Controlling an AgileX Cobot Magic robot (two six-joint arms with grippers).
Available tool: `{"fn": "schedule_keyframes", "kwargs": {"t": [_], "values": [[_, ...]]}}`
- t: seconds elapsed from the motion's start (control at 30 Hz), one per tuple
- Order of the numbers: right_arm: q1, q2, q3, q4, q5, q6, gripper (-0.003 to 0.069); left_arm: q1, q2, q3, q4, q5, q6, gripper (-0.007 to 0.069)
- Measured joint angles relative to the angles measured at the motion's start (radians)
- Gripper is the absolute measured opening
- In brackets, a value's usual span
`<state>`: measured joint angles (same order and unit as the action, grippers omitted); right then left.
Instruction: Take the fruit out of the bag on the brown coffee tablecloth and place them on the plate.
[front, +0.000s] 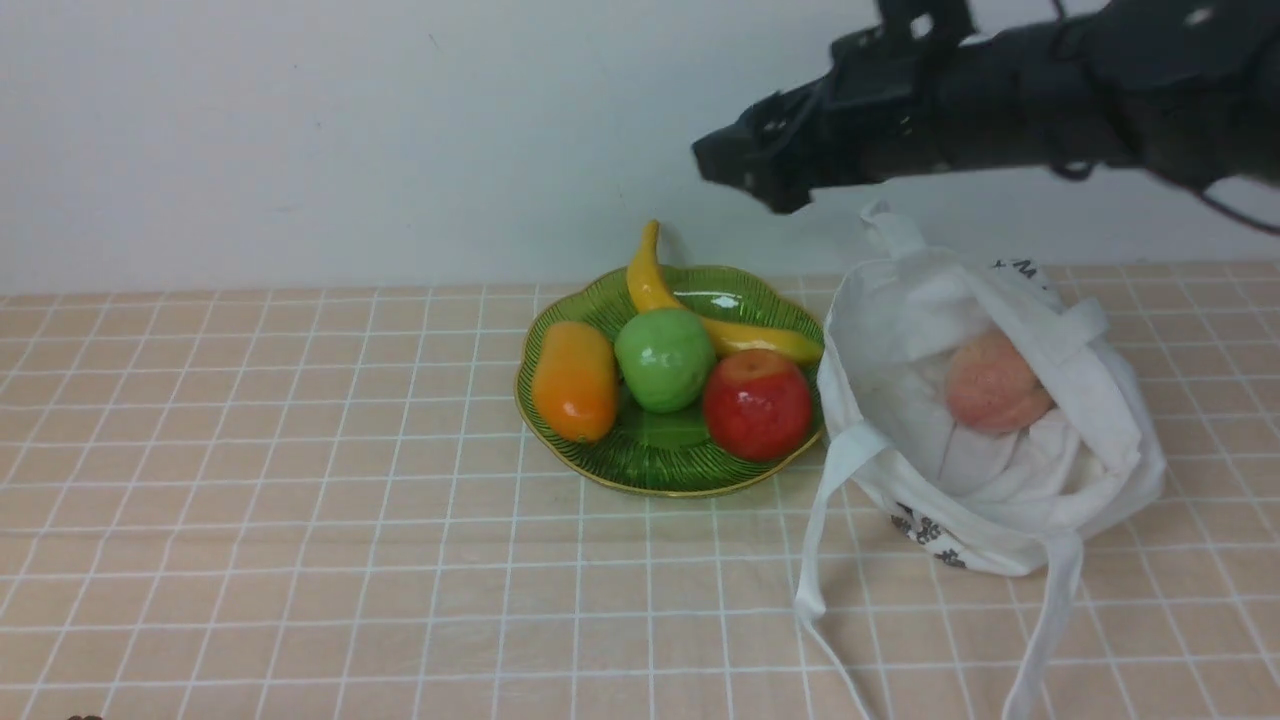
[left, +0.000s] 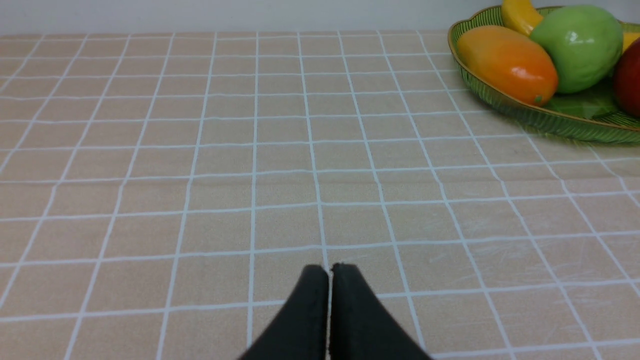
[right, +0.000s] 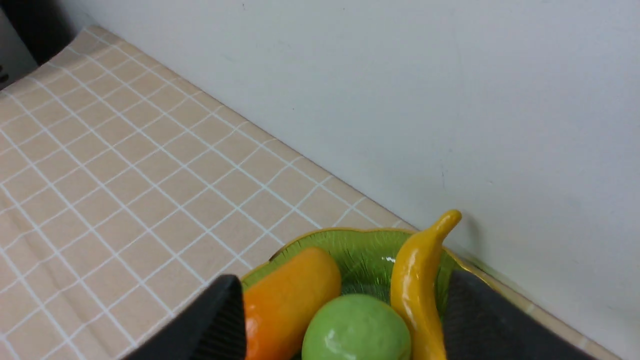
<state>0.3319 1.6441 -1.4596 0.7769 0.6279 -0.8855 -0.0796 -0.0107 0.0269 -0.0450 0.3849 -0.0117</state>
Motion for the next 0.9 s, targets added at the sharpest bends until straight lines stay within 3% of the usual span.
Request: {"fn": "schedule_keyframes", "kwargs": {"t": [0.13, 0.23, 0.33, 0.4, 0.6, 0.9], "values": [[-0.040, -0.136, 0.000, -0.240, 0.140, 0.185, 0.0245, 0.000, 0.000, 0.000, 0.000, 0.000, 0.000, -0.0008], [-0.059, -0.242, 0.000, -0.433, 0.280, 0.328, 0.0074, 0.000, 0.000, 0.000, 0.000, 0.000, 0.000, -0.0008], [-0.065, -0.333, 0.001, -0.566, 0.406, 0.455, 0.0007, 0.000, 0.000, 0.000, 0.000, 0.000, 0.000, -0.0008], [-0.065, -0.413, 0.022, -0.649, 0.478, 0.536, -0.0008, 0.000, 0.000, 0.000, 0.000, 0.000, 0.000, -0.0008], [-0.065, -0.683, 0.246, -0.699, 0.499, 0.607, -0.0012, 0.000, 0.000, 0.000, 0.000, 0.000, 0.000, -0.0008], [-0.066, -1.094, 0.652, -0.699, 0.270, 0.727, -0.0013, 0.000, 0.000, 0.000, 0.000, 0.000, 0.000, -0.0008]]}}
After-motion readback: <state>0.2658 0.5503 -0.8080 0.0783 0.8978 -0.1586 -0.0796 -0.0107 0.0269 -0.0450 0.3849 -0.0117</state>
